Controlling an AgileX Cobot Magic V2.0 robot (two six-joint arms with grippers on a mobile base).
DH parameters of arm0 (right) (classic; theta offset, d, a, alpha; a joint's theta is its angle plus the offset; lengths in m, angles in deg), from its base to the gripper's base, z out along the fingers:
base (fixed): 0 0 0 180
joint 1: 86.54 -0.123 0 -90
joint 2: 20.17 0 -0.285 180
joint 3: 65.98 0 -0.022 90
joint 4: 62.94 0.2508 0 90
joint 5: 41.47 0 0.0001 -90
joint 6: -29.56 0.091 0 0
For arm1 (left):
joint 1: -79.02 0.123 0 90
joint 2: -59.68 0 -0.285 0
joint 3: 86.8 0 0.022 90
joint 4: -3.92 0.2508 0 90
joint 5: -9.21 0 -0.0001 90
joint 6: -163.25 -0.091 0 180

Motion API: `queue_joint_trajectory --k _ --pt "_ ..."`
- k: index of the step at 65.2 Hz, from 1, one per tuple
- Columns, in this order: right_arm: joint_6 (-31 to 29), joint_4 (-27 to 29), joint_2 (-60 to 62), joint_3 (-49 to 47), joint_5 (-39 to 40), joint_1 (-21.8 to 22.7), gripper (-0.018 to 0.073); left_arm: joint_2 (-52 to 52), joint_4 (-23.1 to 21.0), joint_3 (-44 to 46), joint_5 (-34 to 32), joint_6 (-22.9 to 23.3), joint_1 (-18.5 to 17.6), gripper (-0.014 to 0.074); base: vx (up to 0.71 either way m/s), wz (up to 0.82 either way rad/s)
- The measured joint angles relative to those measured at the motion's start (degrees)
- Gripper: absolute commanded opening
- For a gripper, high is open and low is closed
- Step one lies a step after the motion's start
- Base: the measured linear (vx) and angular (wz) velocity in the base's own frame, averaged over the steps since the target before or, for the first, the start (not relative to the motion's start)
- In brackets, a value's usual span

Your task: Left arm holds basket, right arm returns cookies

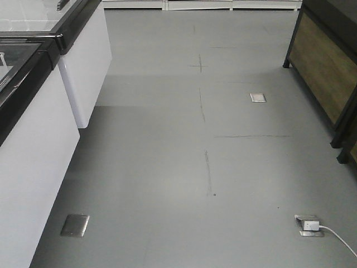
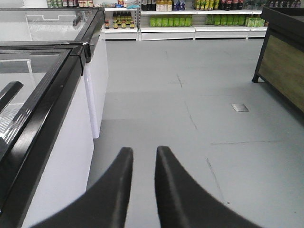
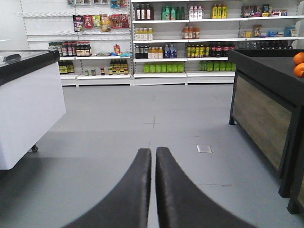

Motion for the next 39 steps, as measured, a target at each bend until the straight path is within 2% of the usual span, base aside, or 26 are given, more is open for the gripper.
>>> queue_joint_trajectory --k 21,39 --pt "0.00 0.00 0.00 0.00 0.00 0.00 -0.0011 0.00 0.00 0.00 0.72 0.00 0.00 0.0486 0.00 0.00" --pt "0.00 0.00 0.00 0.00 0.00 0.00 -0.0011 0.00 -0.92 0.00 1.02 0.88 0.00 0.0491 0.00 0.00"
